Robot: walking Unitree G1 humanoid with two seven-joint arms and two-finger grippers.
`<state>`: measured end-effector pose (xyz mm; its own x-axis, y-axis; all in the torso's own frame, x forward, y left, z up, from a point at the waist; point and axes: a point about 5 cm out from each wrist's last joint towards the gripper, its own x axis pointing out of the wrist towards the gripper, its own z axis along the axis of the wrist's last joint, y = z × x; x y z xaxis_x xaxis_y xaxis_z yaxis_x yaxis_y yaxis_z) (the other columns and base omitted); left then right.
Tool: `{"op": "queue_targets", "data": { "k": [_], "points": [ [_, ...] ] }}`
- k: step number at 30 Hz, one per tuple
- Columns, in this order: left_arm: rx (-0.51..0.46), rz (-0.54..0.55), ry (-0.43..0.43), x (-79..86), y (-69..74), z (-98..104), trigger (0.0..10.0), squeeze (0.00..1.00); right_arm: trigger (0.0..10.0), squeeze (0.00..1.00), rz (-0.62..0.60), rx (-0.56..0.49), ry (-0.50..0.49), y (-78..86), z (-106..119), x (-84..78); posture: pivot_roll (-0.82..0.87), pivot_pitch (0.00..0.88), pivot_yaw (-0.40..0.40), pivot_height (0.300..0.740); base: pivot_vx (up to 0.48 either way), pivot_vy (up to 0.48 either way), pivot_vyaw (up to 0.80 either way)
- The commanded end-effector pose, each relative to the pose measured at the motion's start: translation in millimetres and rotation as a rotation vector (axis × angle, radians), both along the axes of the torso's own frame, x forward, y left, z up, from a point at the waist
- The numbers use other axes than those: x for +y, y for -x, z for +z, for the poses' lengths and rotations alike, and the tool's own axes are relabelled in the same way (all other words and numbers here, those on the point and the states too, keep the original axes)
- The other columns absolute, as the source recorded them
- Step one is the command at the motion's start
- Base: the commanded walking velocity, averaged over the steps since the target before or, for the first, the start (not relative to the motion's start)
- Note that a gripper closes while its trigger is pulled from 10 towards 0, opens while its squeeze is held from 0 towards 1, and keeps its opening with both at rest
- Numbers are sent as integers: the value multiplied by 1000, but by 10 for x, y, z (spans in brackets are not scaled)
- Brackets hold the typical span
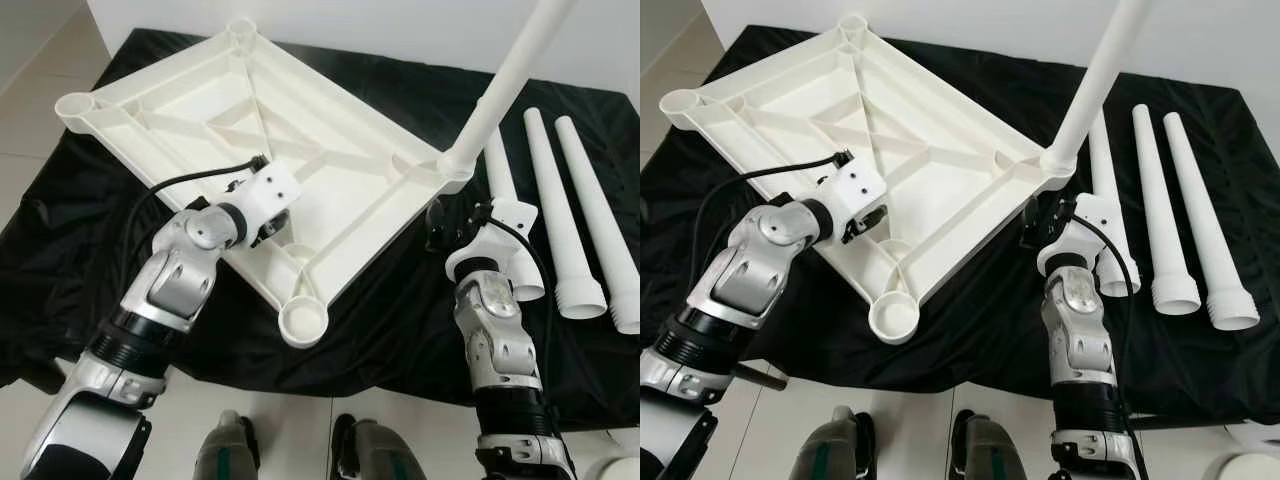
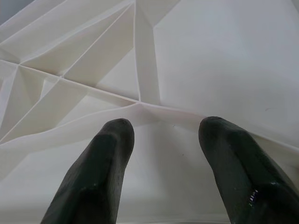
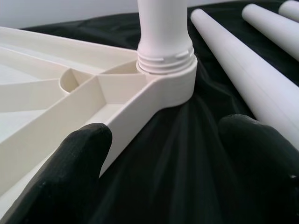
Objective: Building children table
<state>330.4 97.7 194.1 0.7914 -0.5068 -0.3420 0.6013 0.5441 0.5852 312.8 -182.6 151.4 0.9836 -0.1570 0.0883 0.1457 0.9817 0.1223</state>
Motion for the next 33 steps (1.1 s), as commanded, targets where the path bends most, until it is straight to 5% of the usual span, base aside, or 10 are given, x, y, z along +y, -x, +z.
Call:
{"op": "queue_targets", "data": {
  "k": [1, 14, 20, 33],
  "points": [
    [-2, -55, -1, -113, 32, 29, 10000, 0, 10000, 0, -1, 25, -18, -20, -48, 5, -23, 148, -37, 740, 0, 0, 0],
    [-2, -67, 13, -154, 71, 55, 10000, 0, 10000, 0, 219, -22, -267, -120, -73, 222, -12, 150, -42, 740, 0, 0, 0],
    [12, -84, 17, -177, 105, 48, 10000, 0, 10000, 0, 199, 3, -404, -219, -138, 188, -10, 149, -45, 740, 0, 0, 0],
    [37, -142, 6, -264, 190, -2, 10000, 0, 10000, 0, 190, 18, -474, -353, -130, 151, -5, 148, -41, 740, 0, 0, 0]
  ]
}}
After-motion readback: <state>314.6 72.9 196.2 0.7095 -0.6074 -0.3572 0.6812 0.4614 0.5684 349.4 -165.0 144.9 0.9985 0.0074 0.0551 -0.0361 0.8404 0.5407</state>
